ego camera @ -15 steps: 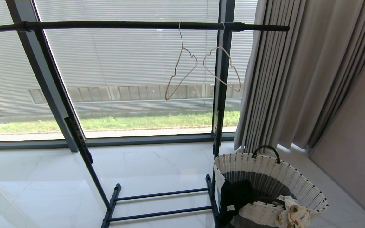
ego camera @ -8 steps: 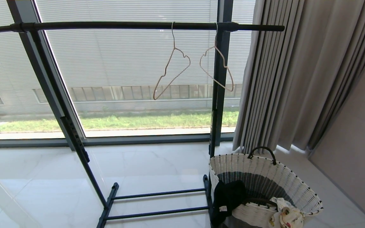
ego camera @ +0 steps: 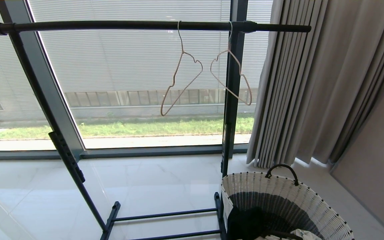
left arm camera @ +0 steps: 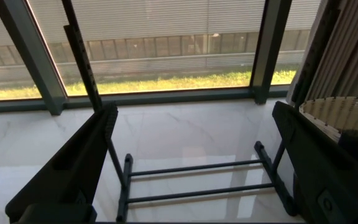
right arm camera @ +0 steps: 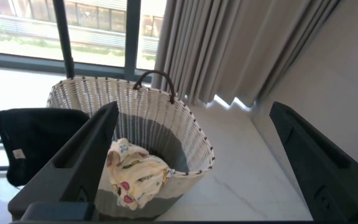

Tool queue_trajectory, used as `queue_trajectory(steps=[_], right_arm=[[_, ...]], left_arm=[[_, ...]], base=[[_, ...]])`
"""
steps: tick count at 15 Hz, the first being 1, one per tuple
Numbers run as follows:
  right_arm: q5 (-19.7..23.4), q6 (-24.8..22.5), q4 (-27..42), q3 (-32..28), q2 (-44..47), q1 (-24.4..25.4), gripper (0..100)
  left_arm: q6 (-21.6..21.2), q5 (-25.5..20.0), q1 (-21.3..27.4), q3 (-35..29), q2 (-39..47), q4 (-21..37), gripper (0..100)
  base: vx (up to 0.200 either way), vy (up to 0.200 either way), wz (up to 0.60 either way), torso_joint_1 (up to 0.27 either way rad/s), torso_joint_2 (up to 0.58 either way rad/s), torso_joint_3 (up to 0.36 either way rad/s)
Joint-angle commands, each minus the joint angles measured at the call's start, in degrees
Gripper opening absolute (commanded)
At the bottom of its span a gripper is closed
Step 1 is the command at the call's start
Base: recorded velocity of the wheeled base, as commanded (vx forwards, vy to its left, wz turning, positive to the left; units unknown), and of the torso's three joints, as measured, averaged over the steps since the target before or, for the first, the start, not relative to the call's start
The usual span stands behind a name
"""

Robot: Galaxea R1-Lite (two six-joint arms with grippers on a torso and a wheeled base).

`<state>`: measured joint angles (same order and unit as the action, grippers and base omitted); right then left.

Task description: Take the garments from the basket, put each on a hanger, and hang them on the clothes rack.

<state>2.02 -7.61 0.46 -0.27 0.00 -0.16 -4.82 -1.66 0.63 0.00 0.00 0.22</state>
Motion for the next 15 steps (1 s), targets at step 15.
queue_trajectory(steps=[15], right_arm=[[6.8,-26.1,-2.7,-12.1,44.1,5.3,100]], left_arm=[[-0.1,0.0,0.1,0.0,0.0,0.0,100]], base=[[0.0,0.0,0.0,0.0,0.0,0.0]])
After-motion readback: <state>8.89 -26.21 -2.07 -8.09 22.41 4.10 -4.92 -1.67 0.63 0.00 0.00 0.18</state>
